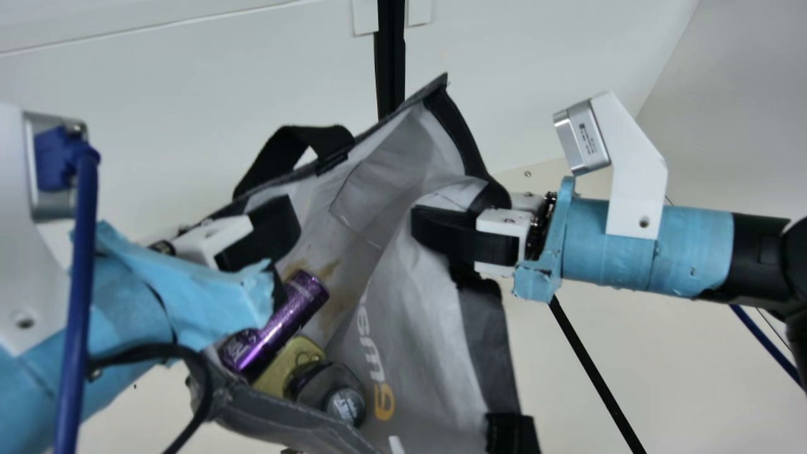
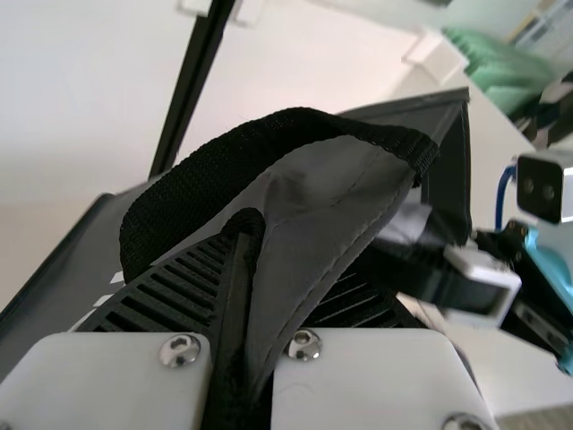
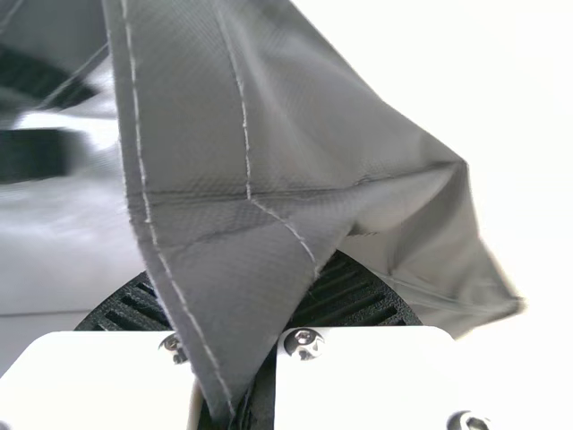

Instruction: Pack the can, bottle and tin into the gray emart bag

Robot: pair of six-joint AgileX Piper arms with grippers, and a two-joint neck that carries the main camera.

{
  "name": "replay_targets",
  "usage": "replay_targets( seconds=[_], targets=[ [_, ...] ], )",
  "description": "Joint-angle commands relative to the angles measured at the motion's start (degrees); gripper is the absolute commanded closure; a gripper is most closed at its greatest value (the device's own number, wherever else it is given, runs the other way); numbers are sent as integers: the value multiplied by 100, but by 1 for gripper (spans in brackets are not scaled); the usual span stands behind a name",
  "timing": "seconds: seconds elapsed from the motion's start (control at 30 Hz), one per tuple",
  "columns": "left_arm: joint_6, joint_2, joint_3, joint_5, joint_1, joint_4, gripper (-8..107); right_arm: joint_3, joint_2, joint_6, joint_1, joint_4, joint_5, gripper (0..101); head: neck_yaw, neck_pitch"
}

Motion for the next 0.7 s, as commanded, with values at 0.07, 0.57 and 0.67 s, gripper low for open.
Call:
replay_targets(
  seconds=[0.07,0.57,0.67],
  targets=[
    [22,-9,-153,827,8,-255,89,-12,-196,182,24,-581,-6,101,-5,-130],
    [460,-398,1130,724,722,-1711,89,255,-492,1024,522,-1611,-6,101,-5,-130],
    [710,-466,1622,448,933,-1989,89,423,-435,958,519,-1637,-6,101,-5,-130]
  ],
)
